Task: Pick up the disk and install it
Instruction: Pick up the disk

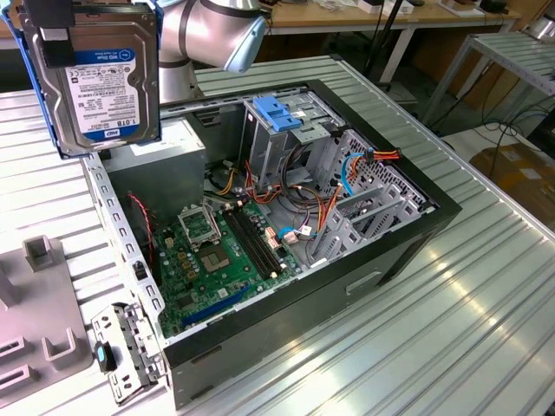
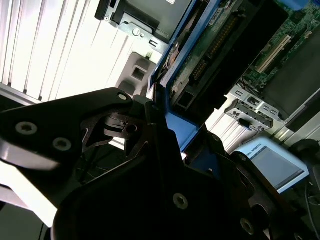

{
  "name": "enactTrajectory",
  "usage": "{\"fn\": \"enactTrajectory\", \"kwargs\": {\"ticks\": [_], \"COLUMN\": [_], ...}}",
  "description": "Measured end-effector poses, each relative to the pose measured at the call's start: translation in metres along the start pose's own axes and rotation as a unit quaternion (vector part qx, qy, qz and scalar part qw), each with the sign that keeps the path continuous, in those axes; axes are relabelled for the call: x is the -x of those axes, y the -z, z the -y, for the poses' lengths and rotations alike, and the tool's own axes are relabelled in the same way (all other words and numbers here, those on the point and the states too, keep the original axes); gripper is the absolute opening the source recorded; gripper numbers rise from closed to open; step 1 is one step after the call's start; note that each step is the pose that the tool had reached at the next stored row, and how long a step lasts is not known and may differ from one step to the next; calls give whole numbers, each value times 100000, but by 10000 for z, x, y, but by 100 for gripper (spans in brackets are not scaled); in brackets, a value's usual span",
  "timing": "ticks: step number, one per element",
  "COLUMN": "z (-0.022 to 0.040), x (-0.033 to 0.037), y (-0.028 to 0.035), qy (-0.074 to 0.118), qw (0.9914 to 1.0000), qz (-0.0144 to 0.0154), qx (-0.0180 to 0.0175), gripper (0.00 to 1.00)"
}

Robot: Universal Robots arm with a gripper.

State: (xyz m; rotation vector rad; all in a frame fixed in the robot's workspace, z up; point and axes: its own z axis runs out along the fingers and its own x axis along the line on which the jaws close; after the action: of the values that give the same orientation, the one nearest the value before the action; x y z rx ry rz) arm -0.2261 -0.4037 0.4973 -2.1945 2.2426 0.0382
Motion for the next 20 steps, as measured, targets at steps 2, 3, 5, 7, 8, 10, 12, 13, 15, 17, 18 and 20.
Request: {"fn": "enactTrajectory", "kwargs": {"ticks": [2,3,5,7,8,10,12,13,15,17,18,20], "z": [1,1,24,82,107,179,256,296,388,478,540,654], "x": [-10,-30,-38,-39,-40,-40,-39,-38,-37,-37,-36,-34], "y": [0,0,-1,-2,-2,-2,-2,-3,-4,-5,-6,-7], "qy": [9,3,0,-1,-1,-4,-1,-5,-9,-5,-6,-5], "qw": [100000,100000,100000,100000,100000,99999,99999,99999,99999,99999,99999,99999], "qz": [-8,-8,-120,-216,-249,-329,-409,-440,-483,-497,-505,-516], "qx": [3,1,-3,-6,-4,-9,-8,-9,-9,-13,-10,-10], "gripper": [37,37,37,37,37,37,37,37,37,37,37,37]}}
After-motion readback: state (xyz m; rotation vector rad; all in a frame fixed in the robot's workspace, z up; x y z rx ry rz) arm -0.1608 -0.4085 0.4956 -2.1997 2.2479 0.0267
